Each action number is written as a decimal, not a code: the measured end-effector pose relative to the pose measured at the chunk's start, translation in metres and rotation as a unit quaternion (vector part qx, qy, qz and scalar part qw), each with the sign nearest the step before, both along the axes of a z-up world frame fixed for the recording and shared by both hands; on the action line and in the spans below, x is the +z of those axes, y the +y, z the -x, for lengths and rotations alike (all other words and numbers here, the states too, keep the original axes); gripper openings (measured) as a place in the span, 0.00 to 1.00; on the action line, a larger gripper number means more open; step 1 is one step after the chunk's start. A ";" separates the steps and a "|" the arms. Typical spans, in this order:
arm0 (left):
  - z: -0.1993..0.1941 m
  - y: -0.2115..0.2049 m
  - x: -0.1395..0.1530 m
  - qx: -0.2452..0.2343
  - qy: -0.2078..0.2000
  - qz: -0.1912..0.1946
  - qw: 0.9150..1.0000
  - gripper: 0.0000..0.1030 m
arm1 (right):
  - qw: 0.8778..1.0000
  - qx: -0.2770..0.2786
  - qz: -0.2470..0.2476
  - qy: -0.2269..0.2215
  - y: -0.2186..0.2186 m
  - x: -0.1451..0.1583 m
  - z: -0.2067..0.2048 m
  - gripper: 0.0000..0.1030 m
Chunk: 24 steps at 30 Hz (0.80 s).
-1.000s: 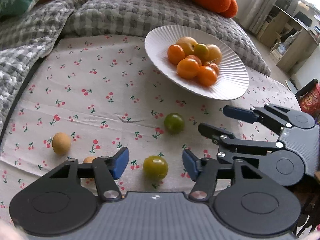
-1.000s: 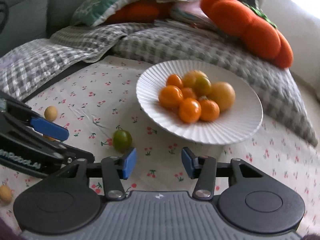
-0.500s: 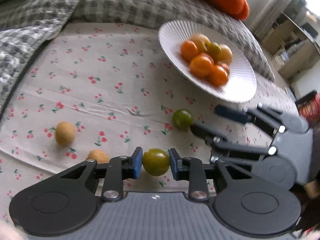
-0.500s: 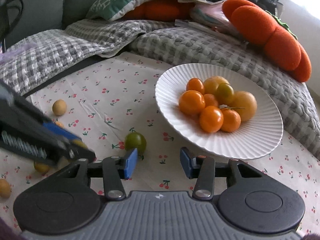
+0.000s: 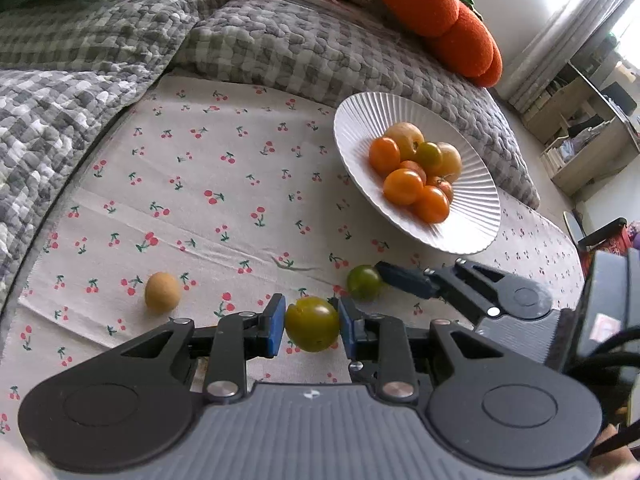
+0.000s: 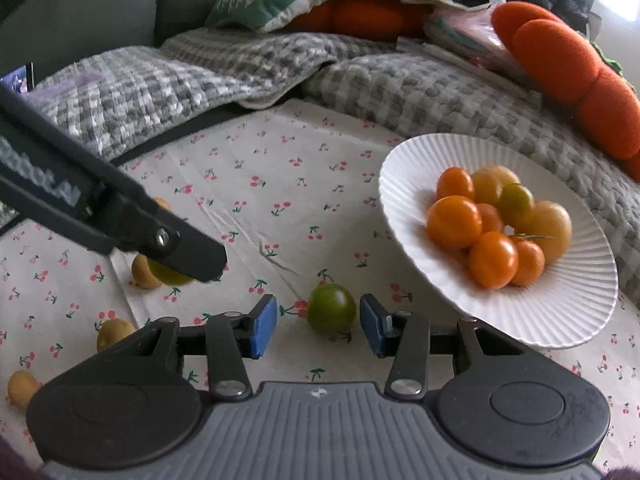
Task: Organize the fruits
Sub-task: 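Grasp a green cherry tomato with the left gripper while the right grasps another, then lift and carry both green tomatoes over the white plate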
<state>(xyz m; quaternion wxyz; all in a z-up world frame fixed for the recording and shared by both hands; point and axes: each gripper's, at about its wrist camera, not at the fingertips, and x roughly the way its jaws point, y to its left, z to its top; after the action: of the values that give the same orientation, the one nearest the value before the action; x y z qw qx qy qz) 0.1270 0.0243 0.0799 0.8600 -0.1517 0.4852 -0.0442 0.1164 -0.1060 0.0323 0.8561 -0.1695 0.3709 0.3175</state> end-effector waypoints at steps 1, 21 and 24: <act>0.000 0.002 0.001 0.002 -0.002 0.000 1.000 0.20 | 1.000 0.002 0.001 0.001 0.001 -0.001 0.000 0.34; -0.001 0.008 0.008 0.013 -0.012 -0.009 1.000 0.20 | 0.999 0.047 -0.014 -0.010 0.018 0.009 0.033 0.23; -0.002 0.006 0.011 0.013 -0.016 -0.009 1.000 0.20 | 0.998 0.056 -0.020 -0.013 0.020 0.014 0.038 0.23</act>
<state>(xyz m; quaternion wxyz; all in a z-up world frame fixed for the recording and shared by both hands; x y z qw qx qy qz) 0.1286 0.0304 0.0905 0.8694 -0.1491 0.4701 -0.0310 0.0787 -0.0861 0.0464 0.8453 -0.1767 0.3429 0.3697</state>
